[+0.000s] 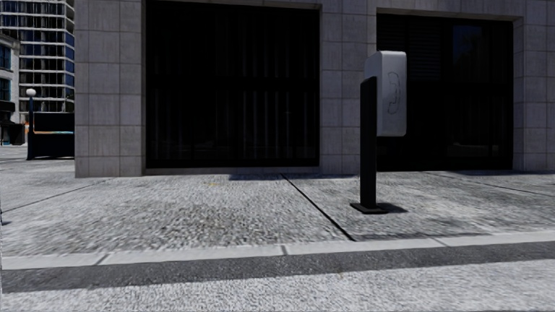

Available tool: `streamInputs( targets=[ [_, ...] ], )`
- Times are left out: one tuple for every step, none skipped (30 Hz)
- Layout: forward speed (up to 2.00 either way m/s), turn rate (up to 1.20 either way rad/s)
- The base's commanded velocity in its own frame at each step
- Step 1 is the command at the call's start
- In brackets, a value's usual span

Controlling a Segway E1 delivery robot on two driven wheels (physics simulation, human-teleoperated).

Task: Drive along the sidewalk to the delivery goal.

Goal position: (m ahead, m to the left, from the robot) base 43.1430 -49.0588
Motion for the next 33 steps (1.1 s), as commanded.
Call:
streamInputs(
  targets=[
    [2.0,0.0],
    [2.0,0.0],
    [2.0,0.0],
    [2.0,0.0],
    [2.0,0.0],
    [2.0,0.0],
    [2.0,0.0],
    [2.0,0.0],
    [2.0,0.0],
    [2.0,0.0],
    [2.0,0.0],
    [2.0,0.0],
    [2.0,0.0],
    [2.0,0.0],
    [2.0,0.0],
    [2.0,0.0],
    [2.0,0.0],
    [2.0,0.0],
    [2.0,0.0],
    [2.0,0.0],
    [1.99,0.0],
    [1.99,0.0],
    [1.92,0.0],
    [1.86,0.0],
    [1.78,0.0],
    [1.69,0.0],
    [1.69,0.0],
    [1.63,-0.1],
    [1.57,-0.18],
    [1.55,-0.2],
    [1.54,-0.2],
    [1.54,-0.2],
    [1.54,-0.21]
  ],
)
